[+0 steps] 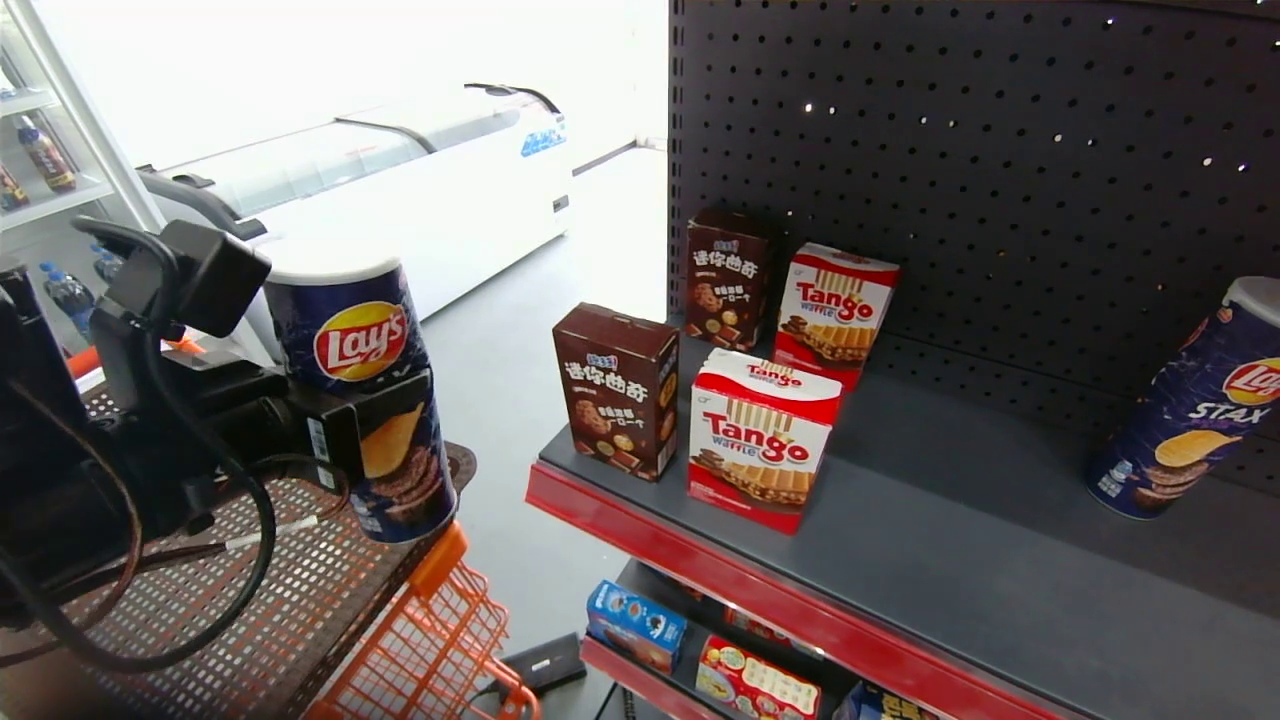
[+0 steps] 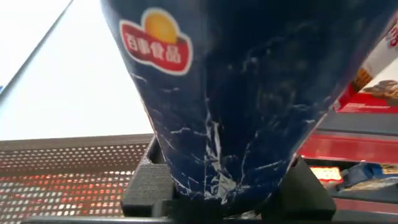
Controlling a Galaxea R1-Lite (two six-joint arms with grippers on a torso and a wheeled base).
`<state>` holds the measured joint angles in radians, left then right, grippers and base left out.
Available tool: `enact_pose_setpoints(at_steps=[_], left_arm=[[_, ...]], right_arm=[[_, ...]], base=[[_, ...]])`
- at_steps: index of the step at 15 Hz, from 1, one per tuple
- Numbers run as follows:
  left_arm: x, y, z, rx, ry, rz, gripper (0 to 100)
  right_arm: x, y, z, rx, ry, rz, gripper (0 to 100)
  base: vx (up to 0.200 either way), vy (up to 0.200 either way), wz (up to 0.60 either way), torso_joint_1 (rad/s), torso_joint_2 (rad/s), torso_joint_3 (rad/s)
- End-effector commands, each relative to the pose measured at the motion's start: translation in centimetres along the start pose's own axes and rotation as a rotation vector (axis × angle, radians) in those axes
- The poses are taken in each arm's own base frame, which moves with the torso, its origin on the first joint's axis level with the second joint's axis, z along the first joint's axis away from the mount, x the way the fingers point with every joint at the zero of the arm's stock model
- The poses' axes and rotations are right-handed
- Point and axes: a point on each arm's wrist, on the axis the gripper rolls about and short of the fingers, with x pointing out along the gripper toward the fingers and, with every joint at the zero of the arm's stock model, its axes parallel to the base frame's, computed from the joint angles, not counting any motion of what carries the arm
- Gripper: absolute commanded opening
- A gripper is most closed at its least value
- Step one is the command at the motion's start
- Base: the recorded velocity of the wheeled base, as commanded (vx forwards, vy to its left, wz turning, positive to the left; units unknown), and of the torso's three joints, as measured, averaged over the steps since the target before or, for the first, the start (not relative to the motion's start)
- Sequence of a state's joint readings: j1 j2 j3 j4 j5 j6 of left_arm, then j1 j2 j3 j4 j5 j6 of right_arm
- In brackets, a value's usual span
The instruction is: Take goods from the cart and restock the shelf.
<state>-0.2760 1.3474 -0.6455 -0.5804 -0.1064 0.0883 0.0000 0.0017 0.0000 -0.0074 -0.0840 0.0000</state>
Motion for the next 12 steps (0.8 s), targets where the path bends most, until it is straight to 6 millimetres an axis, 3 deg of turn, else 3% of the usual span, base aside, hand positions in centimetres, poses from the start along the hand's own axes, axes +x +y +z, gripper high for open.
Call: enact_pose_setpoints(at_steps=[1,4,5,9,12], left_arm=[[-0.7,-0.5,0.4,0.014,-0.035,-0.013,0],[-0.6,-1.2,0.7,0.023,-0.066,-0.055,0],[-0.7,-2.6,0.9,0.028,-0.098,-0.124,0],[-1.0,-5.1,0.7,0.036,-0.085,-0.273,0],[-1.0,-5.3,0.5,0.036,-0.015,-0.303,0]], right_arm=[[0.0,0.0,0.0,0.000,0.000,0.000,100],[0.0,0.0,0.0,0.000,0.001,0.000,100],[0.0,0.0,0.0,0.000,0.000,0.000,100],[0.0,0.0,0.0,0.000,0.000,0.000,100],[0.0,0.0,0.0,0.000,0.000,0.000,100]], base=[[0.000,0.000,0.00,0.000,0.00,0.000],[0.000,0.000,0.00,0.000,0.00,0.000],[0.000,0.000,0.00,0.000,0.00,0.000],[0.000,0.000,0.00,0.000,0.00,0.000],[0.000,0.000,0.00,0.000,0.00,0.000]])
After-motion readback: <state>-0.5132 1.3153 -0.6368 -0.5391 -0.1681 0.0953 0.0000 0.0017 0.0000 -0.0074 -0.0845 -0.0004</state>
